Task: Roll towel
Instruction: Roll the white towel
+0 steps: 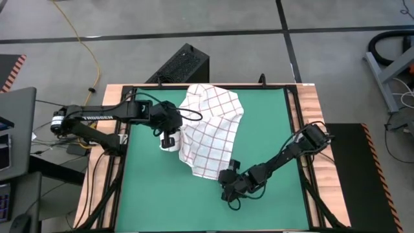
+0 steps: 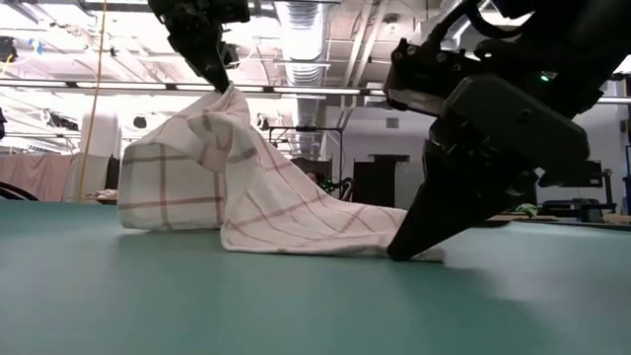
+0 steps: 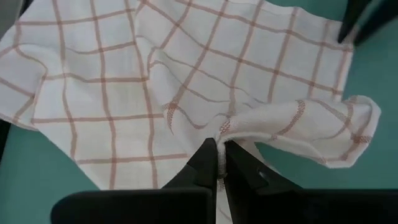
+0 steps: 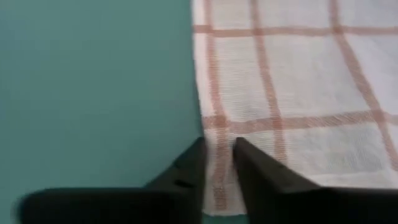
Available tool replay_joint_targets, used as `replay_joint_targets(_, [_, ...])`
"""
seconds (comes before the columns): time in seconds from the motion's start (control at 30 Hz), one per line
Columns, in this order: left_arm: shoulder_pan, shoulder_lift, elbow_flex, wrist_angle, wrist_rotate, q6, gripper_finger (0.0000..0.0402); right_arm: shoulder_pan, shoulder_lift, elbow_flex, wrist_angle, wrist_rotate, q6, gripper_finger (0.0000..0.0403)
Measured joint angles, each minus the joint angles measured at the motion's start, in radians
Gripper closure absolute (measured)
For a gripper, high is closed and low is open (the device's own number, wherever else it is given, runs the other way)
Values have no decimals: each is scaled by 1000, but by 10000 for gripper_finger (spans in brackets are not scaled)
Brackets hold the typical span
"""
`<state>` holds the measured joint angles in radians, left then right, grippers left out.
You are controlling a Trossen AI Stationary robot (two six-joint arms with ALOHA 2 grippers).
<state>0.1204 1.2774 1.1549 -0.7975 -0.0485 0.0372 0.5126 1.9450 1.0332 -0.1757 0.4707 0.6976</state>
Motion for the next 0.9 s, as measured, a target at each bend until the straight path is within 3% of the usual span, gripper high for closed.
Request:
replay_joint_targets(0.1, [-2,0,0,-2,39,24,395,-5,1,28,-32,-15,26,384])
replay_joint_targets(0.23, [-24,0,0,-106,154,104,359,-11,2,79,-78,-21,30,390])
replay_joint_targets(0.43, [-83,0,-1,-279,162,194,268,-13,5,106,-126,-28,30,397])
replay_joint_targets(0.6, [-114,-1,-26,-160,114,138,219,-13,5,106,-129,-27,30,400])
replay_joint_targets(0.73, [-136,-3,-104,-58,72,199,213,-13,5,106,-128,-27,30,401])
replay_joint_targets(0.9, [-133,-7,-240,-54,53,317,212,-8,5,106,-129,-27,30,402])
